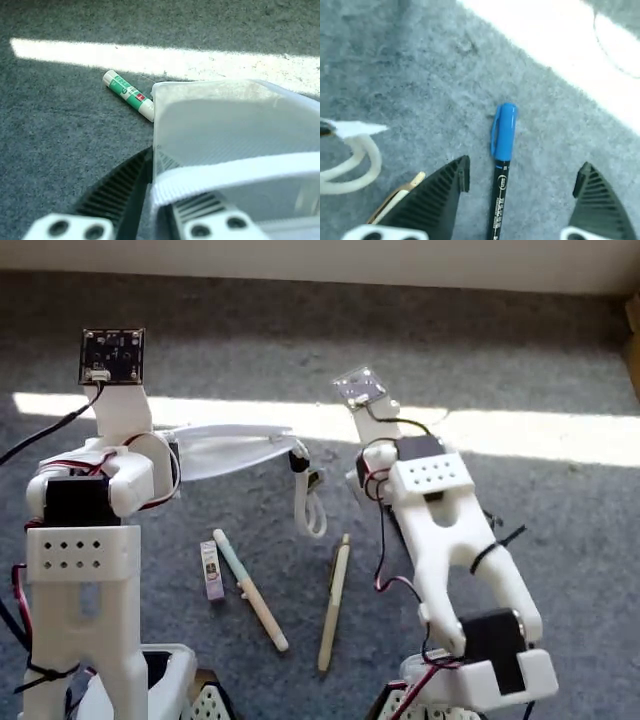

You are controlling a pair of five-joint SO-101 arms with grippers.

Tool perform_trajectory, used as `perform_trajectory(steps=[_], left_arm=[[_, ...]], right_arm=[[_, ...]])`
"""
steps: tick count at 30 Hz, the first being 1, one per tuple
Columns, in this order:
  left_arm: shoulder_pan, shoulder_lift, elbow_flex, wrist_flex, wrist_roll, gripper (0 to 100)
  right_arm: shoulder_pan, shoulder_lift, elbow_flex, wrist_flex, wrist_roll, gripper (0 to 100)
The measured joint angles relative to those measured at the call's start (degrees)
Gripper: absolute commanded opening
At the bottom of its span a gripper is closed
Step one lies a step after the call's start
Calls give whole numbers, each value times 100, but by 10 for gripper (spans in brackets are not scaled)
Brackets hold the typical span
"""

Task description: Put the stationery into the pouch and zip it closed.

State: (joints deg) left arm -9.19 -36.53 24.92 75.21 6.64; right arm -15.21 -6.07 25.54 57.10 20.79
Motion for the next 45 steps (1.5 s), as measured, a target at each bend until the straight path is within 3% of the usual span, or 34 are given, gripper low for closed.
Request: perform_trajectory(steps=[6,13,19,27,37,45], left_arm=[[0,0,0,0,0,7],[0,0,0,0,0,7],[0,0,0,0,0,7],[0,0,0,0,0,8],[0,0,62,-18,0,8],[0,0,62,-18,0,8]], right_arm=[[-62,1187,-580,0,-53,313],[-97,1908,-897,0,-53,186],[-97,2198,-1011,-44,-53,146],[-26,2215,-1046,-62,-53,8],[9,2136,-1099,492,202,5],[0,774,-905,721,-202,5]])
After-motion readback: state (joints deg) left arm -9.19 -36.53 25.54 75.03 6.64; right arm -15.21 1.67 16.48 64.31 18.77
